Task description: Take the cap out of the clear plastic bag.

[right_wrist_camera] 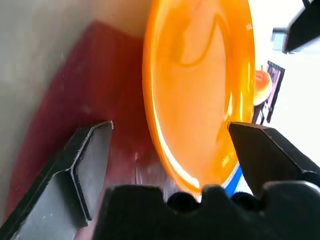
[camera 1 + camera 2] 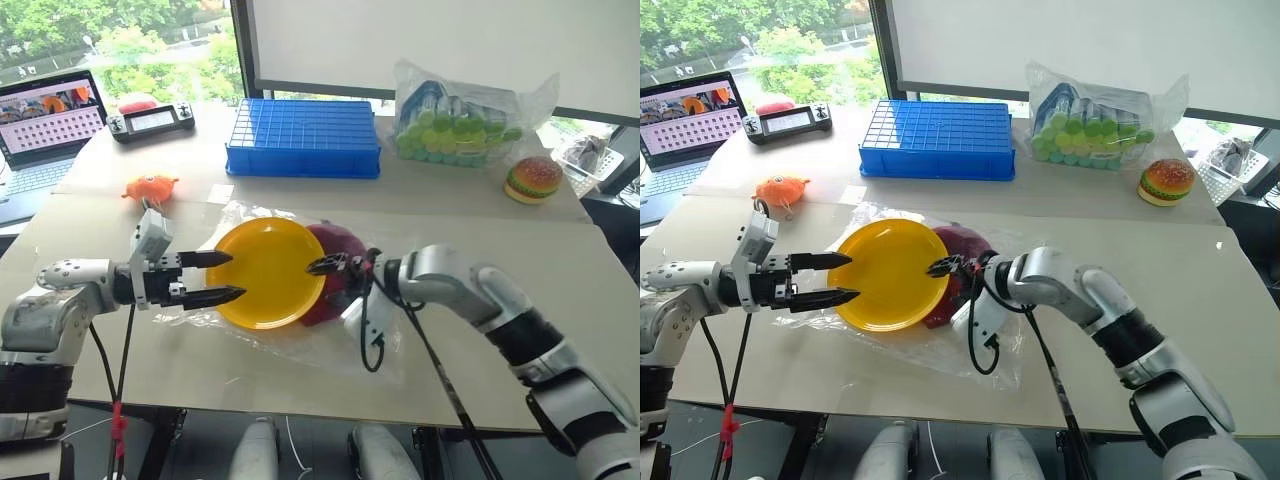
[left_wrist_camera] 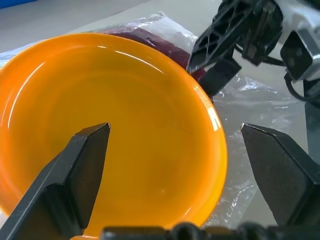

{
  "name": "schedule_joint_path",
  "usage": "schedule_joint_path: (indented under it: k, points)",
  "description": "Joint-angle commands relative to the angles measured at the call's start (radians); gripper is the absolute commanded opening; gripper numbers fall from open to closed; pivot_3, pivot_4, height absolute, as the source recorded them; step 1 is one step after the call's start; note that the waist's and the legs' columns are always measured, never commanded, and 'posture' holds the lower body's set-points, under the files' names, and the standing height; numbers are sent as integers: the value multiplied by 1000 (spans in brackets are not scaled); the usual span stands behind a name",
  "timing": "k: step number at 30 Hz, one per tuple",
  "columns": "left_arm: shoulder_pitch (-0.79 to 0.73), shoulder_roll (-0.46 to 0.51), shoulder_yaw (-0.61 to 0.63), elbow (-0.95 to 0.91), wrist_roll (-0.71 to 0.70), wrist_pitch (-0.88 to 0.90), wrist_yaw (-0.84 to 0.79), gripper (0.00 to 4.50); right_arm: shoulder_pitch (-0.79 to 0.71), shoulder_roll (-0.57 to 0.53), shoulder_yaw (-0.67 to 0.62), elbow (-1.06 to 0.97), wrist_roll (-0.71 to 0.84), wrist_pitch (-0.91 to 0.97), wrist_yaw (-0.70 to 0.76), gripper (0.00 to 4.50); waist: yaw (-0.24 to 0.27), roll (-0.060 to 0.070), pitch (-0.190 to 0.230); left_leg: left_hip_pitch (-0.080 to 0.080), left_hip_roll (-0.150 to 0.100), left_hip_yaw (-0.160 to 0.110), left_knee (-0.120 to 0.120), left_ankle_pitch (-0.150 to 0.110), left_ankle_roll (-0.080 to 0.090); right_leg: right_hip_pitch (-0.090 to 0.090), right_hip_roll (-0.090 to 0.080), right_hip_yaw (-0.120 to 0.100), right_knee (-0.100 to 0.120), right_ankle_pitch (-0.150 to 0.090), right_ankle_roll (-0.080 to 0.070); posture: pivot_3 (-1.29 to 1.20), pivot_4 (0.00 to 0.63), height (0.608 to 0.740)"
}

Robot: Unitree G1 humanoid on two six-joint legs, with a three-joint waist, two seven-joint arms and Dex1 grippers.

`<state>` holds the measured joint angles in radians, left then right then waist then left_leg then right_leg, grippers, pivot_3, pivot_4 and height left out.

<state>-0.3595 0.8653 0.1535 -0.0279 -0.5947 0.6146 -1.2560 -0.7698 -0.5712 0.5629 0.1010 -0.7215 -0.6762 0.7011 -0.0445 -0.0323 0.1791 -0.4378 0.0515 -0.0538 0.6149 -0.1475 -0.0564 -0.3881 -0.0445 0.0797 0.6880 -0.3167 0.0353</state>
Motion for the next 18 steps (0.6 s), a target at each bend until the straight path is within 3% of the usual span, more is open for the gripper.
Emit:
schedule_joint_path:
  k: [1,4,5,7,12,13,17,18]
  points:
    - [-19,4,13,-23,-14,-7,4,4500,-53,-3,-6,37,-79,-36,-82,4472,1,0,0,0,0,0,0,0,0,0,0,0,0,0,0,0,150,729]
    - [-17,2,15,-29,-17,-4,7,4500,-74,-2,2,74,-111,-55,-124,4472,4,0,0,0,0,0,0,0,0,0,0,0,0,0,0,0,150,729]
    - [-16,2,16,-30,-18,-2,8,4500,-76,-1,1,80,-115,-59,-134,3968,4,0,0,0,0,0,0,0,-1,0,0,0,0,0,0,0,150,729]
    - [-12,2,17,-35,-19,-2,11,4500,-82,1,1,90,-118,-63,-146,3456,3,0,0,0,0,0,0,0,-1,0,0,0,0,0,0,0,150,729]
    - [-9,3,17,-41,-20,0,17,4500,-78,0,3,93,-105,-76,-141,1689,1,0,0,0,0,-1,0,0,-1,0,0,0,1,0,0,0,150,729]
    - [-9,3,17,-41,-21,0,17,4500,-76,0,3,92,-103,-77,-138,1182,1,0,0,0,0,-1,0,0,-1,0,0,0,1,0,0,0,150,729]
    - [-8,3,14,-39,-17,-5,17,4500,-61,-2,5,84,-92,-69,-119,65,0,0,0,0,0,-1,0,0,-1,0,0,0,1,0,0,0,150,729]
    - [-8,3,13,-40,-17,-5,17,4500,-60,-2,5,84,-93,-68,-118,29,0,0,0,0,0,-1,0,0,-1,0,0,0,1,0,0,0,150,729]
